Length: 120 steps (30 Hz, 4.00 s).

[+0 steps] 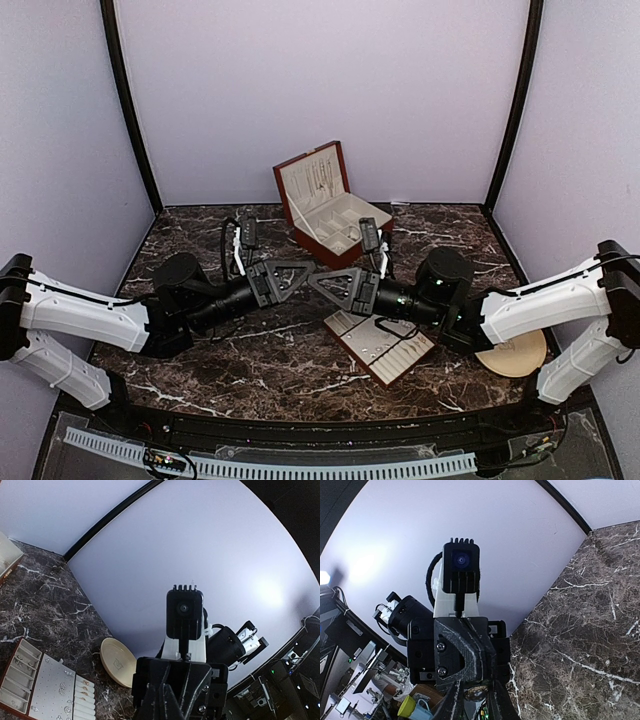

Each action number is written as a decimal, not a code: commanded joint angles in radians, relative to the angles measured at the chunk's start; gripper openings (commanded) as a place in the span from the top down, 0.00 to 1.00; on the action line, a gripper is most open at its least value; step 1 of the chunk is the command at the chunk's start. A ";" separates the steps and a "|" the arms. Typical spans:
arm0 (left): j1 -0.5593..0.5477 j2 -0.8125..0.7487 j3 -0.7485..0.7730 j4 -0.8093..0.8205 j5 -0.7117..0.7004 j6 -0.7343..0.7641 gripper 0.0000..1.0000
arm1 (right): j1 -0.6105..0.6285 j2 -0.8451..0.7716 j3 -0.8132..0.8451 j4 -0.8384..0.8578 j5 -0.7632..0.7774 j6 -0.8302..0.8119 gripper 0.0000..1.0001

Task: Organize the mixed jewelry
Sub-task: Pass from the left arm to the right, then insert the earring into the earring holder.

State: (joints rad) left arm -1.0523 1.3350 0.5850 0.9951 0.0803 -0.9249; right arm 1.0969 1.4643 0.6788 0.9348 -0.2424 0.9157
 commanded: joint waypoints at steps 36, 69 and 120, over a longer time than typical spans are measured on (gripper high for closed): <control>0.363 -0.107 0.420 -1.232 0.205 0.693 0.33 | -0.238 -0.181 0.120 -1.281 0.017 -0.432 0.90; 0.445 -0.145 0.362 -1.228 0.169 0.856 0.32 | -0.315 0.159 0.379 -1.684 0.085 -0.523 0.88; 0.445 -0.125 0.370 -1.241 0.167 0.867 0.32 | -0.328 0.246 0.439 -1.730 0.030 -0.592 0.87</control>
State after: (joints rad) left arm -0.6113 1.2140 0.9638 -0.2352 0.2359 -0.0708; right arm 0.7753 1.7020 1.0992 -0.7860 -0.1894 0.3363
